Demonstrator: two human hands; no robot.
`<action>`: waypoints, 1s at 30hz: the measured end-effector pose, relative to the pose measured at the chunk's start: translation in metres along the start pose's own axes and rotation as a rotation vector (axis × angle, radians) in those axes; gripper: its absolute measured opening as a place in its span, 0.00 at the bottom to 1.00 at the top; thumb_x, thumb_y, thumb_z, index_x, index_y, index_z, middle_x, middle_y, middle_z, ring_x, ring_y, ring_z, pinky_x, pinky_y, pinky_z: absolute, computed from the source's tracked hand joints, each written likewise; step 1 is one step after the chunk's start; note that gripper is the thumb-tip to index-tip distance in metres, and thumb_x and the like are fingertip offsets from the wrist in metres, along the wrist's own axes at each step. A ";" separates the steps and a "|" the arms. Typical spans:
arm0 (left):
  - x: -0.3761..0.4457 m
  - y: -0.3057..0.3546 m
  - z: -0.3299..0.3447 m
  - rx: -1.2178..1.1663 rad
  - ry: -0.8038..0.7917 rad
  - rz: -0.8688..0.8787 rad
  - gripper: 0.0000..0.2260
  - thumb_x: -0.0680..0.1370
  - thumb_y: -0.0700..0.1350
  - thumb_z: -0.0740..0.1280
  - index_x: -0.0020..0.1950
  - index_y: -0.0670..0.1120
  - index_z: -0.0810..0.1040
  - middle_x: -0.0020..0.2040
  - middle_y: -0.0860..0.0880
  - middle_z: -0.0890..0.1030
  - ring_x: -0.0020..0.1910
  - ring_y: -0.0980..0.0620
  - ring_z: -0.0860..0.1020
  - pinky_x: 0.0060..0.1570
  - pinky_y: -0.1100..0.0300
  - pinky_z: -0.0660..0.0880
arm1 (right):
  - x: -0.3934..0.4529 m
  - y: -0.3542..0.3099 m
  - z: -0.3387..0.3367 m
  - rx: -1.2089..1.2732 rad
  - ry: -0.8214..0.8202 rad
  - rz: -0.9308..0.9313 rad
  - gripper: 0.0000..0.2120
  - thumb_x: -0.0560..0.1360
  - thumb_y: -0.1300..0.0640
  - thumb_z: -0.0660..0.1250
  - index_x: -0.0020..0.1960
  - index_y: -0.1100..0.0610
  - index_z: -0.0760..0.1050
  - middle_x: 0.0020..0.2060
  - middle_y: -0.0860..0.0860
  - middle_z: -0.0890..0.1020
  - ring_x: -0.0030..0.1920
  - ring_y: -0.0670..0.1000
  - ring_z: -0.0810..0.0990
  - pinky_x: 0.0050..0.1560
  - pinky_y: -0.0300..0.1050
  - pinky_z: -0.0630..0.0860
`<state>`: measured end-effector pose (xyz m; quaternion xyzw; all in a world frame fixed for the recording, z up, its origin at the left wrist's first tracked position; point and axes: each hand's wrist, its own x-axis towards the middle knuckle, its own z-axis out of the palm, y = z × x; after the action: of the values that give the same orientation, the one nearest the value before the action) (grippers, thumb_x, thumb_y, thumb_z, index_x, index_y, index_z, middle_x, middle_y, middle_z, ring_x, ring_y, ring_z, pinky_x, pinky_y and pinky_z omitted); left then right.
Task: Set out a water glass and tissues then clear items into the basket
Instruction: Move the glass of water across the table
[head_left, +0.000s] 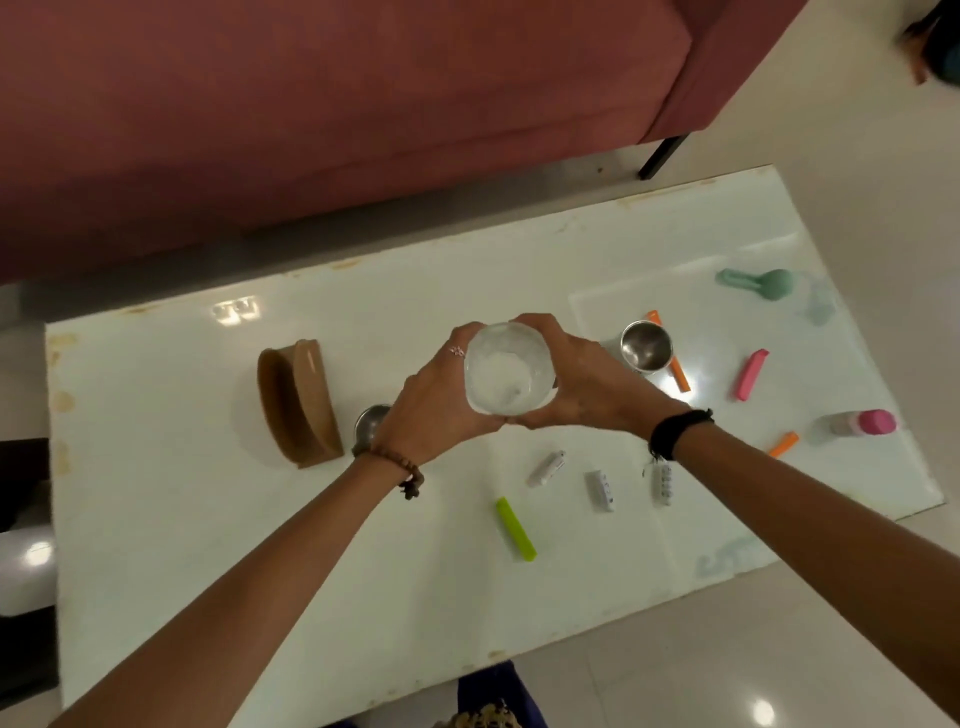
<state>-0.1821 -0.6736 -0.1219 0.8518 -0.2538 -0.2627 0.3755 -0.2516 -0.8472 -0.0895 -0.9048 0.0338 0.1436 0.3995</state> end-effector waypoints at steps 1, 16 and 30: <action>0.010 -0.001 0.002 0.006 0.004 -0.005 0.40 0.59 0.52 0.78 0.64 0.58 0.59 0.60 0.53 0.76 0.54 0.52 0.76 0.49 0.62 0.68 | 0.009 0.006 -0.003 0.002 -0.016 0.011 0.43 0.64 0.48 0.77 0.69 0.53 0.56 0.60 0.53 0.76 0.54 0.53 0.78 0.53 0.48 0.77; 0.106 -0.037 0.017 0.079 0.041 -0.088 0.39 0.59 0.50 0.79 0.63 0.51 0.62 0.48 0.53 0.74 0.44 0.49 0.75 0.45 0.58 0.72 | 0.110 0.075 -0.001 -0.012 -0.090 -0.002 0.42 0.61 0.51 0.79 0.65 0.54 0.57 0.53 0.49 0.74 0.50 0.52 0.75 0.47 0.43 0.70; 0.110 -0.036 0.017 0.000 0.012 -0.124 0.39 0.61 0.46 0.78 0.66 0.50 0.60 0.53 0.51 0.74 0.50 0.48 0.75 0.50 0.57 0.73 | 0.118 0.075 -0.003 0.007 -0.124 0.034 0.41 0.62 0.56 0.79 0.66 0.57 0.57 0.60 0.55 0.74 0.54 0.54 0.75 0.51 0.44 0.71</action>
<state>-0.1039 -0.7302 -0.1882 0.8674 -0.1985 -0.2804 0.3600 -0.1517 -0.8938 -0.1749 -0.8920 0.0250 0.2058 0.4016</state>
